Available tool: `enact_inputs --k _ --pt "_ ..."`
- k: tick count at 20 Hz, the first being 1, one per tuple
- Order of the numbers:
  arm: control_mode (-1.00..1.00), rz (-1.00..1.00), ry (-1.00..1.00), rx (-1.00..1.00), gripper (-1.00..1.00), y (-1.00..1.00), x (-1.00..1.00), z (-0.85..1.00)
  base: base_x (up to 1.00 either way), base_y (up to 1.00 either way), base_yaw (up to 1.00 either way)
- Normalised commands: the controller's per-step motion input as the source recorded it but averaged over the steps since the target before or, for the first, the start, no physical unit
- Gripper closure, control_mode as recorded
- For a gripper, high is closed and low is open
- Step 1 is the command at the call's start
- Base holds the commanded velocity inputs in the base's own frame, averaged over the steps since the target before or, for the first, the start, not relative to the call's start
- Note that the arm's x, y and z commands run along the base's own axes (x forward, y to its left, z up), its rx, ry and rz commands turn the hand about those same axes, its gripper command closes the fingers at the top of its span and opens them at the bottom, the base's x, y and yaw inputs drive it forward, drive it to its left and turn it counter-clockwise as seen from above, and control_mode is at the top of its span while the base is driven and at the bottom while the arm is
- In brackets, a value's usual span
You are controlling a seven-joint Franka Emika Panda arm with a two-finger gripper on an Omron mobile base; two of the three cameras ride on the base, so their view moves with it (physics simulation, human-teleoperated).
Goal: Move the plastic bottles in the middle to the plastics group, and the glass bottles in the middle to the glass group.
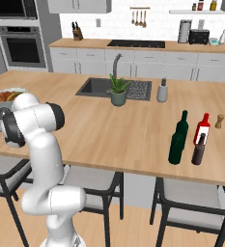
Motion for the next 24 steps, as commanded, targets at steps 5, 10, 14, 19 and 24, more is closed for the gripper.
enact_inputs --k 5,10,14,19,24 --pt "-1.0 0.0 0.0 0.0 -1.0 -0.01 0.0 0.49 0.0 0.0 0.0" --pt "-1.0 -0.05 0.02 0.0 -1.0 -0.24 0.0 0.52 0.0 0.0 0.0" --pt "-1.0 -0.13 0.01 0.0 -1.0 -0.6 0.0 0.52 0.0 0.0 0.0" --pt "-1.0 -0.12 0.04 0.0 -1.0 -0.72 0.0 0.77 0.0 0.0 0.0" --pt "-1.0 -0.16 0.07 0.0 -1.0 -0.79 0.0 0.74 0.0 0.0 0.0"
